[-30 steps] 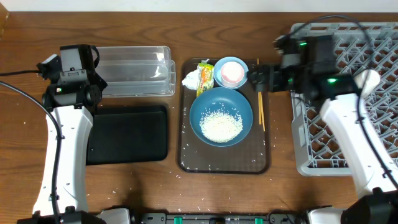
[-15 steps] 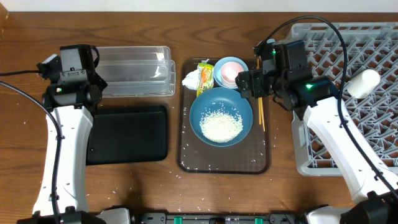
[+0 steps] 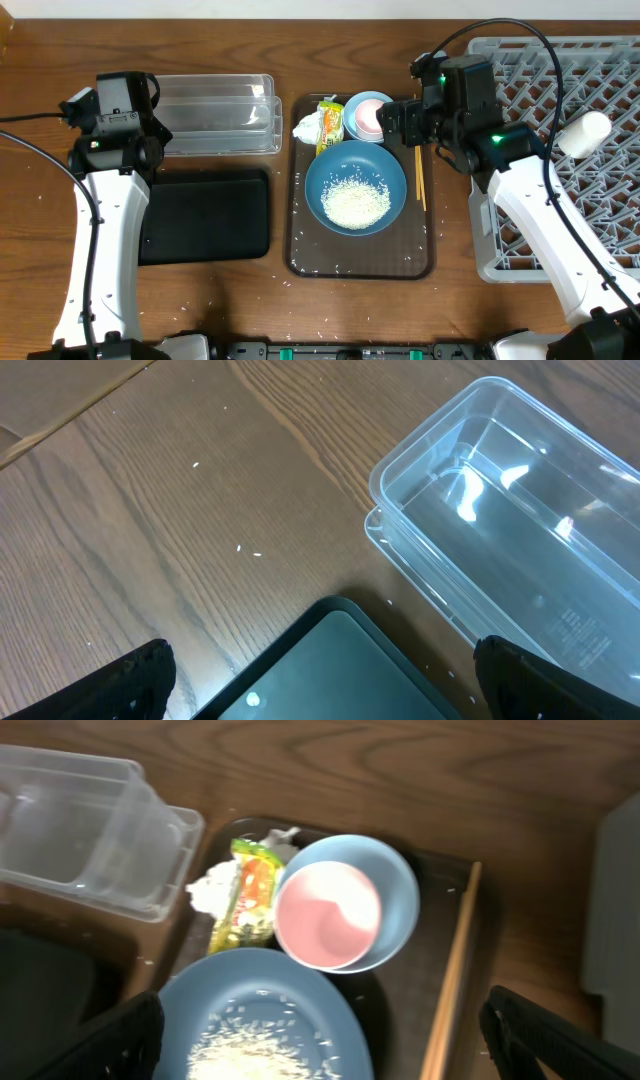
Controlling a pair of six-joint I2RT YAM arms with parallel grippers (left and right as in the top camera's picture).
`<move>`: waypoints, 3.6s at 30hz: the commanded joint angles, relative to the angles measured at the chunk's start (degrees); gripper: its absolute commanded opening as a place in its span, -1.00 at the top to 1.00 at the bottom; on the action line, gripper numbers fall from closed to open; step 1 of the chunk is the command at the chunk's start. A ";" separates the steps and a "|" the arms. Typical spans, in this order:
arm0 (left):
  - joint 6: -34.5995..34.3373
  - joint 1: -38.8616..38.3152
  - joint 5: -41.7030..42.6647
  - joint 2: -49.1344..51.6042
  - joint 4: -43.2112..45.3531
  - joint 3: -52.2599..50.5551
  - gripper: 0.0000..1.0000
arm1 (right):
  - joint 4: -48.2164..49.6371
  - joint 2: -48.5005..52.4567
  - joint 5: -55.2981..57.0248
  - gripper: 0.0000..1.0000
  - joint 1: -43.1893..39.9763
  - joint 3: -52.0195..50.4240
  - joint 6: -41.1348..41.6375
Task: Sort waste into correct bins and load items into the dishwasher rack
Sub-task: 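Reach the right gripper to the pink-lined blue bowl and grasp it, then lift the pink bowl out of the blue bowl toward the rack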
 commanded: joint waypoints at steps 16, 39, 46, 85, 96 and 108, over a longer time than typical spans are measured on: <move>-0.31 0.13 -0.92 0.09 -0.15 -0.07 -0.96 | -0.68 0.04 -5.09 -0.99 4.85 0.26 8.57; -0.31 0.13 -0.92 0.09 -0.13 -0.07 -0.96 | -9.68 11.15 -2.69 -0.95 4.96 22.95 -2.54; -0.31 0.13 -0.92 0.09 -0.13 -0.07 -0.96 | -30.25 31.43 -0.50 -0.49 5.27 46.45 -4.85; -0.31 0.13 -0.92 0.09 -0.15 -0.07 -0.96 | -33.57 46.07 15.72 0.57 11.69 48.37 5.09; -0.31 0.13 -0.92 0.09 -0.15 -0.07 -0.96 | -34.73 40.15 14.67 0.97 11.15 49.29 5.60; -0.31 0.13 -0.92 0.09 -0.15 -0.07 -0.96 | -40.22 22.82 12.90 0.98 -1.31 49.29 3.74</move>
